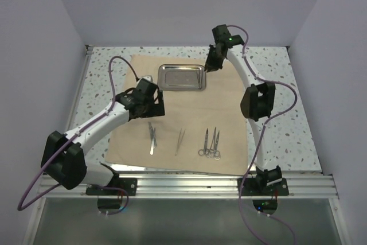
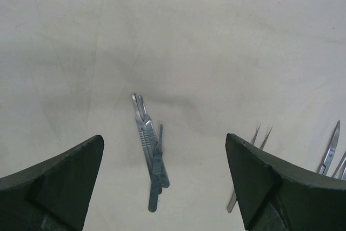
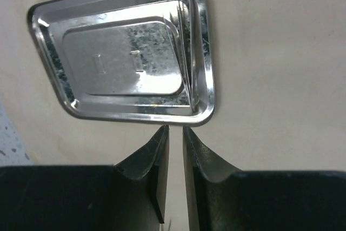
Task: Open and lay out the surgical kit
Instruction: Pick up the medical item from the container.
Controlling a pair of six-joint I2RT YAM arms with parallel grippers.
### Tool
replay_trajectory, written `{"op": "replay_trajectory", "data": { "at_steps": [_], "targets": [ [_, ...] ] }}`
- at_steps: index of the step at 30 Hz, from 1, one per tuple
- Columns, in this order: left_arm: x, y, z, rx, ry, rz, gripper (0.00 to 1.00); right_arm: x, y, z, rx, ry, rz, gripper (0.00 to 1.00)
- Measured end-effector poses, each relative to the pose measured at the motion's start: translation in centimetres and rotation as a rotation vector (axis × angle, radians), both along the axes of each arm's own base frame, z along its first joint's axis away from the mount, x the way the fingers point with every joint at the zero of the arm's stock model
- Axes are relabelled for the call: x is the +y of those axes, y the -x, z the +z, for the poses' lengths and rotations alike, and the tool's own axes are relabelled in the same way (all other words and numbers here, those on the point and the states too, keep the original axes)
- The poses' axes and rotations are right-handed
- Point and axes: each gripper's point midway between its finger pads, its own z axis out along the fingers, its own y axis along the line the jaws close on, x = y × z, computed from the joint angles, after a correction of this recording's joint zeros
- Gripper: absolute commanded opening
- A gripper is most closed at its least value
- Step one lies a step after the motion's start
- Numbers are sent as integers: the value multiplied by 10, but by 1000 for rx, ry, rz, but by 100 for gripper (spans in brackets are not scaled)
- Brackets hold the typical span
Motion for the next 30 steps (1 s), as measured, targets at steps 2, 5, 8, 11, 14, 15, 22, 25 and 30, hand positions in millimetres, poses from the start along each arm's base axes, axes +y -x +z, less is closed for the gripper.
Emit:
{"op": "replay_trajectory", "data": {
  "at_steps": [2,5,8,11,14,15,22,25,30],
  "targets": [
    [2,2,0,4,-5,0,97,1,-1,-29,53,8,-9,20],
    [4,7,-3,14,-12,0,97,3,-5,-55,90,8,-23,23],
    [7,11,-10,31,-21,-1,96,7,-12,-69,90,0,-34,29],
    [9,14,-13,42,-31,-6,96,9,-19,-73,75,-8,-41,33],
    [10,14,-13,41,-37,-15,96,11,-24,-77,61,-11,-44,34],
    [10,14,-13,41,-40,-18,96,12,-26,-78,57,-12,-43,34],
    [16,13,-14,37,-65,-35,95,17,-28,-102,62,24,-45,31],
    [21,12,-16,45,-72,-25,95,21,-29,-109,62,32,-48,27],
    [34,13,-23,62,-90,-10,94,18,-31,-110,48,59,-64,14]
  ]
}}
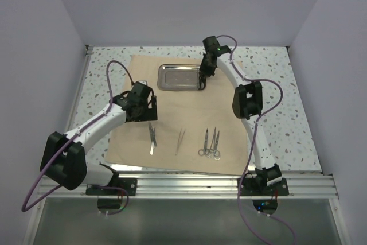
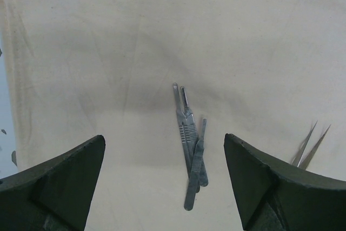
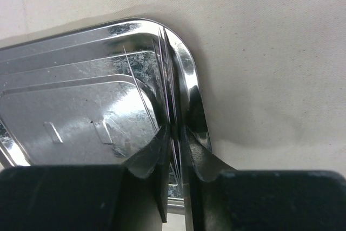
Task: Open and lay out the surgical kit
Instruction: Pick up the medical item from the container.
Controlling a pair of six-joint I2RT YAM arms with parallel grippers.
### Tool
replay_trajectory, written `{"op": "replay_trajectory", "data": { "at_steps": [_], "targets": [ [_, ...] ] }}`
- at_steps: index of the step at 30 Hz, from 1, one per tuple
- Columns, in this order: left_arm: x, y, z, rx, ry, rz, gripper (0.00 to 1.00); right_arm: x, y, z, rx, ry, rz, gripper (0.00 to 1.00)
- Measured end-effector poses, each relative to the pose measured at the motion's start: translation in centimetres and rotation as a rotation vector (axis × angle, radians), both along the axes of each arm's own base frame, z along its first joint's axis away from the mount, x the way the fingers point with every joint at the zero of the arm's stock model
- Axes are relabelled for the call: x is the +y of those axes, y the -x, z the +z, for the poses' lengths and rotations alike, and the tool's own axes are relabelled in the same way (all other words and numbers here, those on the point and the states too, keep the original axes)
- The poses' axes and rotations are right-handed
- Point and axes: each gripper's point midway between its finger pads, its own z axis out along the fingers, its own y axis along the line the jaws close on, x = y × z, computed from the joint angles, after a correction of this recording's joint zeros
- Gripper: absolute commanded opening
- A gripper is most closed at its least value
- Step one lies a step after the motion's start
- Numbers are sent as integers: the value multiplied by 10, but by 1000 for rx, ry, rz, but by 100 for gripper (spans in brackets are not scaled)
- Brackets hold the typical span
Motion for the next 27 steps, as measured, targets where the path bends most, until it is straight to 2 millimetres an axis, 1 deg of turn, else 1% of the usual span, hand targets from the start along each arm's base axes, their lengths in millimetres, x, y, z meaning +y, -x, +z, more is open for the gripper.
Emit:
{"op": "replay_trajectory", "data": {
  "at_steps": [3,8,12,15,17,19,20,25,27],
  "targets": [
    [7,0,-4,10,-7,12,94,-2,-1,0,-2,10,-9,0],
    [15,-1,-6,15,-11,23,93,-2,0,-1,-3,16,-9,0],
    [17,-3,-7,16,-3,28,92,1,3,1,-3,-1,2,0],
    [15,-4,-9,21,2,24,91,5,8,6,4,-31,25,0],
    [14,-4,-12,31,1,16,91,7,13,14,3,-51,41,0],
    [13,-3,-16,45,0,7,90,11,18,31,-15,-77,63,0],
    [12,-3,-17,51,0,5,91,12,19,44,-34,-89,72,0],
    [8,-7,-15,49,12,-1,89,16,31,117,-150,-154,114,0],
    [6,-9,-12,43,20,-2,89,15,37,143,-196,-172,123,0]
  ]
}}
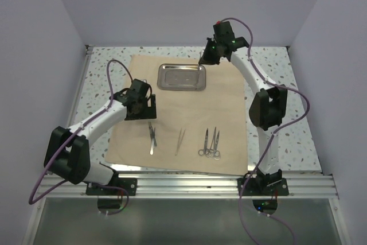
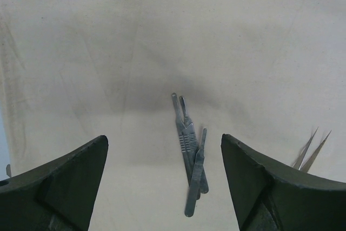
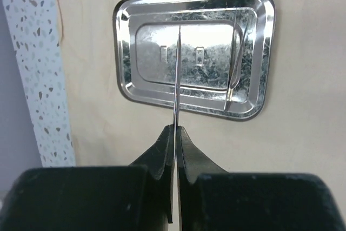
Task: Open and lay out the surgical kit
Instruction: Pick up the medical item from the container, then place the medical item in the surgical kit.
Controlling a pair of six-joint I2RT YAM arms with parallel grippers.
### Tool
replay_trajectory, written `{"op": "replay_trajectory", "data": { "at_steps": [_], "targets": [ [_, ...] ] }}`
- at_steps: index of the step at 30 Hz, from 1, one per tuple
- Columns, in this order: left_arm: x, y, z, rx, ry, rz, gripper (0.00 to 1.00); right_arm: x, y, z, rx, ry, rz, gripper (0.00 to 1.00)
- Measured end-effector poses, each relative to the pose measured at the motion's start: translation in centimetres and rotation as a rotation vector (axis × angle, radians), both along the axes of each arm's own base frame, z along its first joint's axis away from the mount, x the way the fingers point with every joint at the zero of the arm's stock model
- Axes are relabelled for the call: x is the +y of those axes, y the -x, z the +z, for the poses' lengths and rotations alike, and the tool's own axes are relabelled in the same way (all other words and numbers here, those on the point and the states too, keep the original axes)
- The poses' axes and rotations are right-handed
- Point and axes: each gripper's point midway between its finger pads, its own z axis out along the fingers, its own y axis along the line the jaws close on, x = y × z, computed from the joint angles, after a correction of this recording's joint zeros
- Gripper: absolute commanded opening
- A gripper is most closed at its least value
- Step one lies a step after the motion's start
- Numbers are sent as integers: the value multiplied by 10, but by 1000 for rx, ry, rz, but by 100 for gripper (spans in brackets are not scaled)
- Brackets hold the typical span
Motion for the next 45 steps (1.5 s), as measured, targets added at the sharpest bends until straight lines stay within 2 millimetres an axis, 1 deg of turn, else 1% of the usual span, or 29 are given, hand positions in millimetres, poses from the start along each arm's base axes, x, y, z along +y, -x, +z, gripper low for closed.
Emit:
{"op": "replay_trajectory", "data": {
  "at_steps": [2,3,4,6,7,9,11,12,13,14,16,18,19,22,26,28,32,35,39,42,43,44,45],
  "targets": [
    [-2,-1,1,-3,8,-3,89,-1,9,14,-18,-14,8,0],
    [-2,-1,2,-2,10,-3,89,-2,14,17,-18,-18,13,0],
    [-2,-1,2,-2,12,-4,89,-4,20,18,-15,-20,15,0],
    [-3,0,2,-2,13,-4,91,-8,37,10,15,-11,20,0],
    [-3,-1,3,-3,15,-5,92,-10,49,3,38,-3,23,0],
    [-4,-3,6,-9,17,-5,94,-14,80,-12,91,13,37,0],
    [-7,-10,14,-25,23,-6,95,-12,116,-27,132,23,63,0],
    [-9,-16,20,-38,28,-6,96,-10,138,-34,160,28,80,0],
    [-13,-24,30,-60,37,-7,96,-7,159,-39,180,26,101,0],
    [-16,-30,33,-66,39,-7,96,-4,181,-44,202,24,122,0],
    [-24,-50,48,-101,52,-9,96,6,220,-48,227,3,167,0],
    [-32,-68,60,-135,64,-13,96,13,246,-52,243,-21,200,0],
    [-35,-74,63,-139,66,-14,95,15,255,-54,255,-39,208,0],
    [-42,-89,69,-153,72,-17,95,20,268,-63,282,-79,201,0],
    [-45,-96,70,-153,74,-18,96,31,274,-73,289,-121,191,0],
    [-45,-96,70,-151,74,-17,96,39,278,-75,295,-145,190,0],
    [-44,-94,70,-145,73,-15,96,55,277,-75,288,-185,191,0],
    [-44,-92,71,-141,72,-15,96,66,280,-80,296,-197,194,0],
    [-41,-88,80,-162,79,-14,96,81,291,-91,330,-200,205,0],
    [-36,-82,87,-177,84,-8,96,87,299,-104,367,-189,206,0],
    [-34,-80,88,-181,84,-5,96,88,301,-109,381,-183,205,1],
    [-31,-78,88,-182,83,0,96,89,302,-114,393,-176,202,11],
    [-28,-77,89,-184,82,6,96,89,304,-118,406,-169,200,16]
  ]
}}
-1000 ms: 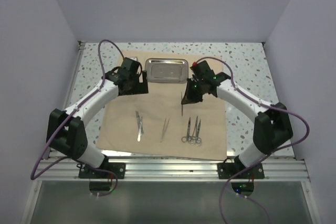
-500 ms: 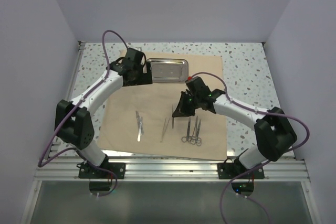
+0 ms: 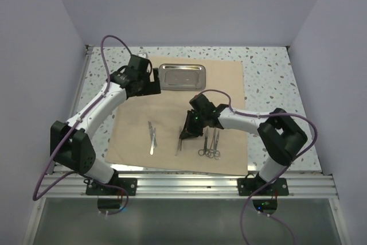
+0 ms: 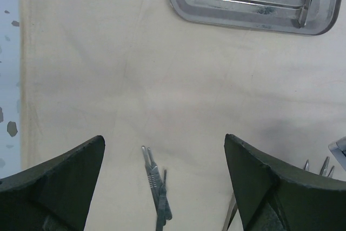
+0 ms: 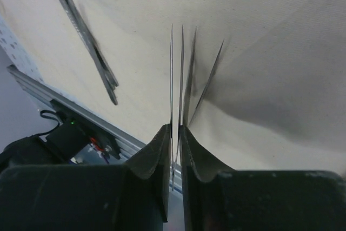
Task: Open and lay out the surgical kit
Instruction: Place the medical item in the surgical kit, then pick up the medical item from the container.
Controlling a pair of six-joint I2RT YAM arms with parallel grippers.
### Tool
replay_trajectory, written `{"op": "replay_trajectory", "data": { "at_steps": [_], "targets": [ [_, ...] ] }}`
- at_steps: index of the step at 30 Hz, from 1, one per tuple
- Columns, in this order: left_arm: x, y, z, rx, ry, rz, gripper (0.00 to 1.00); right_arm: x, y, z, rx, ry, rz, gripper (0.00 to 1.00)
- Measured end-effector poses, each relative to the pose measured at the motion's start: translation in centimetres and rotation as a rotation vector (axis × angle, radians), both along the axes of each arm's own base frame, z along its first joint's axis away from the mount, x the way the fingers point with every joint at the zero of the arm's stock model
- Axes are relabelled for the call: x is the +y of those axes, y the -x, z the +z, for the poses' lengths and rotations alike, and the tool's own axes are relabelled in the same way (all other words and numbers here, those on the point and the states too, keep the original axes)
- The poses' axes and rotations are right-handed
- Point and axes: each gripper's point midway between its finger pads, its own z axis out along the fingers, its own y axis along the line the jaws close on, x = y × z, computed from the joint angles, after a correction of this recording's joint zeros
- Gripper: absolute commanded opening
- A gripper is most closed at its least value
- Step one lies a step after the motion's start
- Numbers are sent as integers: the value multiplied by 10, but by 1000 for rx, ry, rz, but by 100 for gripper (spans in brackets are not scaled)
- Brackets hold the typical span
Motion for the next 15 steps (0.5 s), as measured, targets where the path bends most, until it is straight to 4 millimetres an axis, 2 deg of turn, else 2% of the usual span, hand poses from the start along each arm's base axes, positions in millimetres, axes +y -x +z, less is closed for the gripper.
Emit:
{"op": "replay_trajectory", "data": {
  "at_steps": [1,2,4,5,7,10,13,15],
  "targets": [
    [3,1,0,0,-2,5,96,0,1,-5,11,10,0,24],
    [6,2,-1,2,-5,10,96,-1,1,-8,21,19,-1,41],
    [11,3,-3,5,-10,18,96,-1,1,-11,34,42,2,52],
    [14,4,-5,9,-14,21,96,-1,-1,-8,31,50,3,64],
    [18,4,-8,15,-21,24,96,1,-10,4,7,66,6,68],
    [22,4,-10,20,-28,27,96,9,-40,40,-76,52,-3,70],
    [23,2,-9,14,-31,25,96,4,-86,86,-180,21,-55,70],
    [24,2,-10,14,-32,26,96,-11,-123,115,-257,18,-109,70]
  ]
}}
